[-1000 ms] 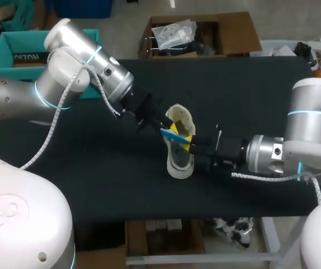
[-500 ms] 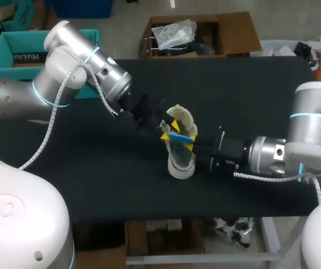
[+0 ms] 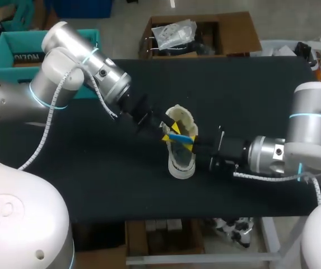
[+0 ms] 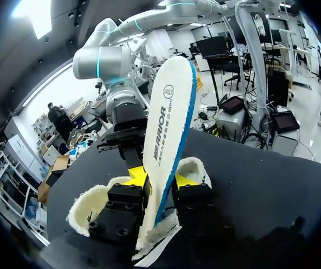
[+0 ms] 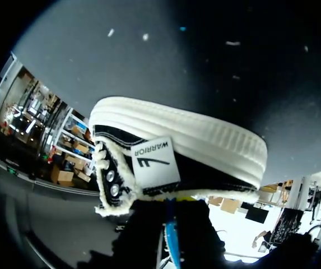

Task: Open the shoe tongue, take the insole out of the shoe, put the insole back into the shoe, and pack the shoe into the shoebox

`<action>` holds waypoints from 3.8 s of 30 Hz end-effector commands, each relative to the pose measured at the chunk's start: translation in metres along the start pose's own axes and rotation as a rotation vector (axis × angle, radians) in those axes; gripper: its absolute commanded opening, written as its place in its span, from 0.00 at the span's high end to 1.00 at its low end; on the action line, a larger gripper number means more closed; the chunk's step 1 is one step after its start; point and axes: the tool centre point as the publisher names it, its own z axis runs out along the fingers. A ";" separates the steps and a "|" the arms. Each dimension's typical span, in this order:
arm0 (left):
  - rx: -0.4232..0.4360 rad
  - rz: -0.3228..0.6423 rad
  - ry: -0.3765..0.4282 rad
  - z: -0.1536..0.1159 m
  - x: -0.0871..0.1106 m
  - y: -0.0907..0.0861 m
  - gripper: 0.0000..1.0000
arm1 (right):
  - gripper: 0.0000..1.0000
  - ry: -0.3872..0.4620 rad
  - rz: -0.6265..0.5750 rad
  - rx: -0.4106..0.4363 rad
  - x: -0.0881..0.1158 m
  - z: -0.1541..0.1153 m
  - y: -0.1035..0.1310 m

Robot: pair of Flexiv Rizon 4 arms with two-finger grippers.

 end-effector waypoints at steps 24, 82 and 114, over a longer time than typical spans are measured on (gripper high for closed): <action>-0.091 0.012 -0.039 0.003 0.013 0.004 1.00 | 1.00 0.025 -0.039 -0.034 -0.014 0.002 -0.023; -0.078 0.011 -0.119 -0.006 0.020 0.001 1.00 | 0.87 -0.016 0.029 -0.246 -0.027 0.001 -0.053; -0.046 -0.102 -0.177 0.003 0.001 0.026 0.73 | 1.00 0.010 0.108 -0.349 0.005 0.011 -0.016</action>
